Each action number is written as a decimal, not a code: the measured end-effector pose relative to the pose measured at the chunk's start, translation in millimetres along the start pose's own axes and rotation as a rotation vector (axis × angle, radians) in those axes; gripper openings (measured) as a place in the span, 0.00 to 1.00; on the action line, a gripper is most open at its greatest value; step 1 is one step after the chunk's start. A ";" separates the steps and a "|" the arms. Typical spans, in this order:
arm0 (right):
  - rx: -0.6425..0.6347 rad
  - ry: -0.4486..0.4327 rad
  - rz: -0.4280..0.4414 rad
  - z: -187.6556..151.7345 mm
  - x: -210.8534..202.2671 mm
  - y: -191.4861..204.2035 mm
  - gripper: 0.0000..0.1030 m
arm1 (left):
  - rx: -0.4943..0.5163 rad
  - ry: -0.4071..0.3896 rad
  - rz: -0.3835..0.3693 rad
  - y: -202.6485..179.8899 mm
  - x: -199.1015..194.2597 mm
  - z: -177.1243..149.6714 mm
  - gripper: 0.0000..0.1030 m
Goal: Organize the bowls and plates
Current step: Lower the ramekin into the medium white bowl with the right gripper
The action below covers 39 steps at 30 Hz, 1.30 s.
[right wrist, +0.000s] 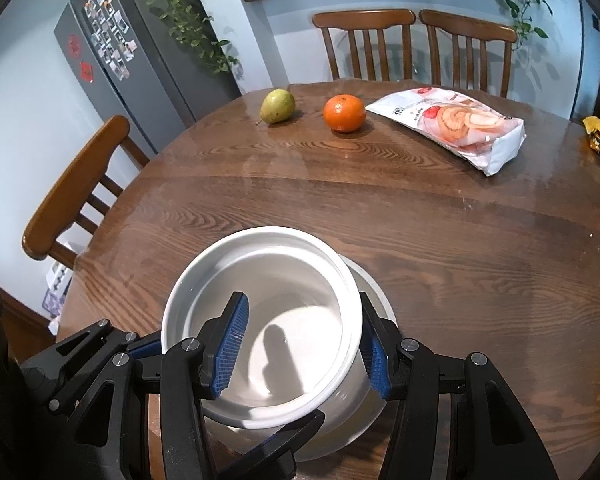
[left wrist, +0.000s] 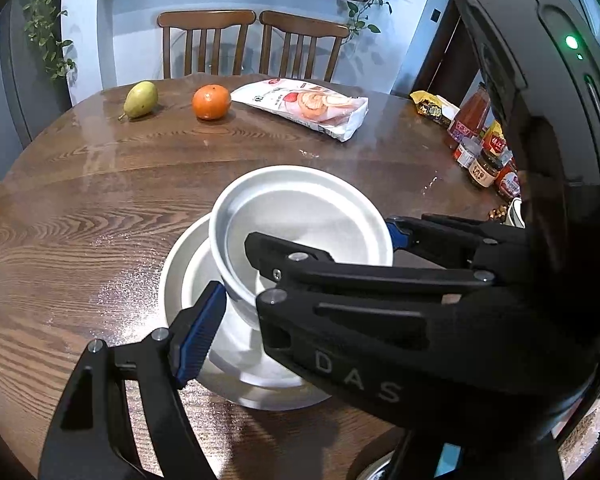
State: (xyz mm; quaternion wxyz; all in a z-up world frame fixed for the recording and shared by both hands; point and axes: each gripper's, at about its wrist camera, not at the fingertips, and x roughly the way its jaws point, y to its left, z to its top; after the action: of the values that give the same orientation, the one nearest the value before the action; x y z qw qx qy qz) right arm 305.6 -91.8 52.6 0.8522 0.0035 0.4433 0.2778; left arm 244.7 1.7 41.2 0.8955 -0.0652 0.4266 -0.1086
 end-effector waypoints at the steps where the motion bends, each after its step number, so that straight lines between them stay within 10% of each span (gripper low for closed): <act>1: 0.002 0.001 0.000 0.1 1.0 -0.3 0.55 | -0.002 0.002 -0.001 0.5 0.7 0.0 0.70; 39: -0.007 -0.004 -0.028 1.0 7.3 -1.0 0.55 | -0.027 0.046 -0.043 10.3 12.6 0.6 0.70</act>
State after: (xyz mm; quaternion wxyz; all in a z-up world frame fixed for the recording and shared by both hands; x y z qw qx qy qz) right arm 310.1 -89.0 47.4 0.8570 -0.0050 0.4405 0.2673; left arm 254.3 8.6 30.0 0.8820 -0.0839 0.4471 -0.1233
